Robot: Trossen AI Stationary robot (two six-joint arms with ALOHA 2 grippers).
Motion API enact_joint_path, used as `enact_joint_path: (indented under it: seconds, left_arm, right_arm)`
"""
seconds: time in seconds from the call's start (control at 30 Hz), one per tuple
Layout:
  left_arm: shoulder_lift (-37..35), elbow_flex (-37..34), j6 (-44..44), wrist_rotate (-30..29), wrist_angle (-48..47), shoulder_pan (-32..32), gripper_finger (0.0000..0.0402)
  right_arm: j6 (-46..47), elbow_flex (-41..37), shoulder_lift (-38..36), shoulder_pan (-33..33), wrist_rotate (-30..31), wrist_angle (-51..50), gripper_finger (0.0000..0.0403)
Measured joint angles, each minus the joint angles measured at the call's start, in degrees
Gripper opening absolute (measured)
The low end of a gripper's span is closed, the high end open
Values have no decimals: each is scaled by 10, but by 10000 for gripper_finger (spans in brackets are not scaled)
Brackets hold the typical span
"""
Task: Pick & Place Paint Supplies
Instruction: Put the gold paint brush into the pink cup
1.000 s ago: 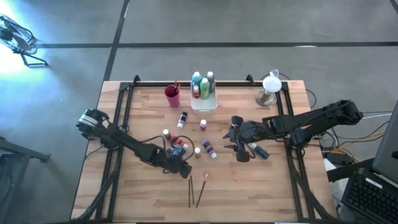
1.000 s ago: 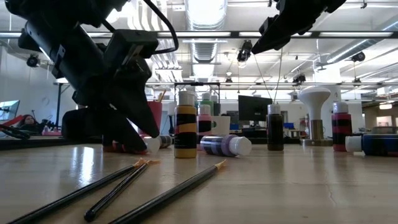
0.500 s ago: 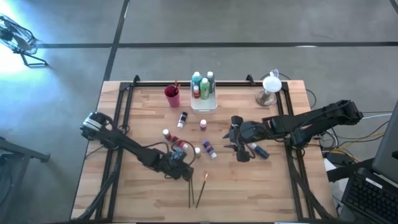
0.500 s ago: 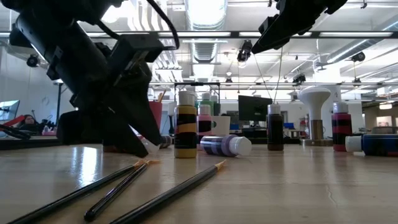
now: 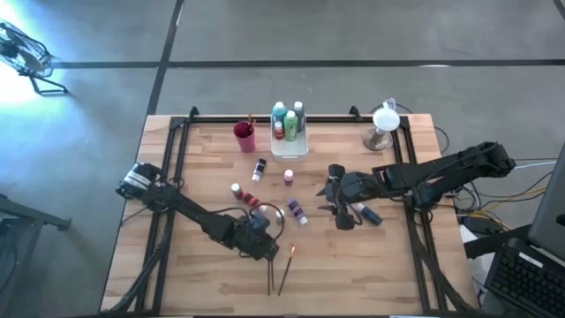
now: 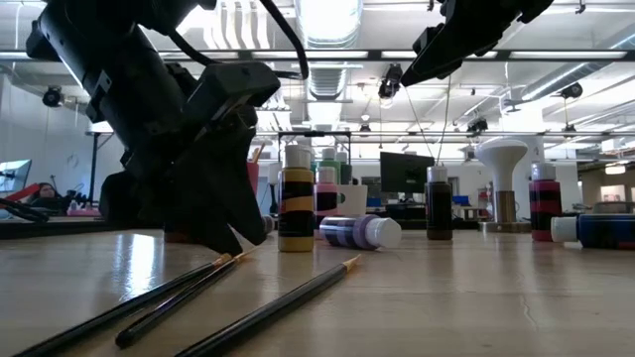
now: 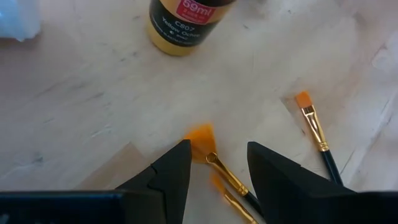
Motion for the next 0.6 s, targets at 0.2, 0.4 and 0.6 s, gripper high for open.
enact_joint_path:
  seconds: [0.2,0.4,0.6]
  left_arm:
    - [-4,0,3,-3,-4,0,165]
    - [-2,-1,2,-10,-4,0,165]
    - [8,0,-6,-41,-11,1,160]
  right_arm:
    - [0,0,0,0,0,0,169]
    - [0,0,0,0,0,0,181]
    - [0,0,0,0,0,0,191]
